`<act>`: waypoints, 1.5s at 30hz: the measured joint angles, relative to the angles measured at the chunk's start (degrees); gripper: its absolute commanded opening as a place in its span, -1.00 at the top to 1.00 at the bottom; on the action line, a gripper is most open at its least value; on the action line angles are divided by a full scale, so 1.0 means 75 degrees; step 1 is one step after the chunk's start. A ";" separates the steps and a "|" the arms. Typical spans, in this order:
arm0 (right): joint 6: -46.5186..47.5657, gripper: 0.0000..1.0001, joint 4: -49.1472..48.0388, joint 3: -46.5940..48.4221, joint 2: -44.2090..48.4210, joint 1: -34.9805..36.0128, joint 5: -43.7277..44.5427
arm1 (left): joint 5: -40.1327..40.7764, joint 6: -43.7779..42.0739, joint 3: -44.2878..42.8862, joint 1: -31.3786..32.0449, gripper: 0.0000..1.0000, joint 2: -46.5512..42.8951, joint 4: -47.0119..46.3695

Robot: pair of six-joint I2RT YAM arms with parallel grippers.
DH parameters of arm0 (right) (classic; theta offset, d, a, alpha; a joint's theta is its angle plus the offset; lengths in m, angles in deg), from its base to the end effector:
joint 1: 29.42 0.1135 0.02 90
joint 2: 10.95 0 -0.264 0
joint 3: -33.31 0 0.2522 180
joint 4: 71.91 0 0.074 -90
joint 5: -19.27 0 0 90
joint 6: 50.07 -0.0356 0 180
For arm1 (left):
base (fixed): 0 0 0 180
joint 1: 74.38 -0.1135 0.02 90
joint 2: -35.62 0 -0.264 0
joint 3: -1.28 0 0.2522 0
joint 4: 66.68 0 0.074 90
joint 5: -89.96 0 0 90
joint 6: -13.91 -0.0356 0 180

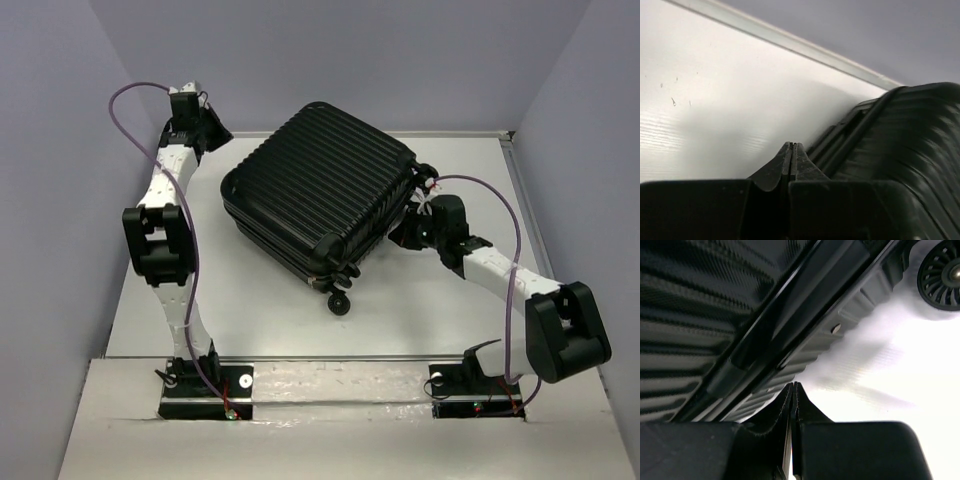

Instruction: Pack the luggage

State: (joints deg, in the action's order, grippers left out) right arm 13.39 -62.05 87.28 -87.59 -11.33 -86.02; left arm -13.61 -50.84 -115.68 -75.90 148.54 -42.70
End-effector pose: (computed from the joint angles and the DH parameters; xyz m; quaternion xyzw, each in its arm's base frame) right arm 0.2661 0.0968 0.2149 0.0002 0.8714 0.2888 0.3965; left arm 0.4765 0.0043 0.3374 -0.1223 0.8067 -0.2119 0.5379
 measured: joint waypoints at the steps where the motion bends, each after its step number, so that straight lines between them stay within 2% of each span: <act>1: 0.0006 0.86 0.0017 0.0047 -0.0050 0.0000 0.0029 | -0.0047 -0.0023 -0.0195 -0.0020 0.88 0.0283 0.0175; 3: 0.0020 0.86 0.0023 0.0140 -0.0146 0.0000 0.0064 | -0.0192 -0.0047 -0.0647 -0.0067 0.88 0.1020 0.0344; 6: 0.0038 0.86 0.0020 0.0361 -0.0361 0.0000 0.0064 | -0.0411 0.0000 -0.0641 -0.0073 0.88 0.1530 0.0420; 11: 0.0114 0.86 0.0181 0.0825 -0.0906 -0.0003 0.0047 | -0.0717 0.0329 0.0746 0.0061 0.88 0.1320 -0.0242; 15: 0.0152 0.86 0.0463 0.1236 -0.1480 -0.0006 0.0070 | -0.0554 0.0889 0.2637 0.0140 0.88 0.0551 -0.1390; 19: 0.0300 0.86 0.0764 0.1775 -0.2063 -0.0006 0.0274 | -0.0125 0.1370 0.4835 0.0082 0.88 -0.0877 -0.2460; 24: 0.0458 0.81 0.1099 0.2967 -0.3013 -0.0023 0.0382 | 0.0498 0.1585 0.6790 0.0169 0.88 -0.2725 -0.2873; 28: 0.0624 0.40 0.1378 0.4433 -0.4074 -0.0082 0.0169 | 0.0854 0.1585 0.7988 0.0294 0.88 -0.4304 -0.2923; 29: 0.0697 0.14 0.1527 0.4913 -0.4371 -0.0111 0.0079 | 0.0950 0.1582 0.8352 0.0306 0.88 -0.4739 -0.2900; 30: 0.0734 0.03 0.1582 0.5211 -0.4605 -0.0134 0.0023 | 0.1014 0.1577 0.8588 0.0335 0.88 -0.5068 -0.2853; 31: 0.0758 -0.16 0.1649 0.5540 -0.4826 -0.0154 -0.0029 | 0.1110 0.1571 0.8845 0.0385 0.88 -0.5493 -0.2742; 34: 0.0845 -0.37 0.2066 0.6321 -0.5208 -0.0201 -0.0076 | 0.1370 0.1521 0.9445 0.0493 0.84 -0.6508 -0.2285; 37: 0.0933 -0.59 0.2465 0.6930 -0.5231 -0.0189 -0.0038 | 0.1559 0.1466 0.9568 0.0603 0.68 -0.7047 -0.1754; 40: 0.0988 -0.70 0.2532 0.7175 -0.5117 -0.0184 -0.0012 | 0.1734 0.1422 0.9568 0.0676 0.37 -0.7224 -0.1486; 41: 0.1029 -0.70 0.2675 0.7178 -0.4998 -0.0184 -0.0003 | 0.1801 0.1419 0.9568 0.0676 0.11 -0.7277 -0.1396; 42: 0.1032 -0.70 0.2792 0.7178 -0.4899 -0.0175 0.0058 | 0.1859 0.1413 0.9556 0.0676 -0.04 -0.7309 -0.1311; 43: 0.1032 -0.70 0.2804 0.7178 -0.4855 -0.0172 0.0082 | 0.1903 0.1399 0.9556 0.0676 -0.27 -0.7341 -0.1253; 44: 0.1049 -0.69 0.2862 0.7198 -0.4759 -0.0169 0.0172 | 0.2034 0.1352 0.9527 0.0676 -0.57 -0.7382 -0.1110; 45: 0.1090 -0.67 0.2906 0.7210 -0.4663 -0.0157 0.0236 | 0.2151 0.1306 0.9460 0.0670 -0.98 -0.7449 -0.0903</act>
State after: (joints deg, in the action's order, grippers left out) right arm 21.56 -40.26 141.35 -122.57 -12.51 -84.25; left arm 2.52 -41.04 -44.73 -70.88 92.68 -49.47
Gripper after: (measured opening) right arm 0.845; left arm 0.538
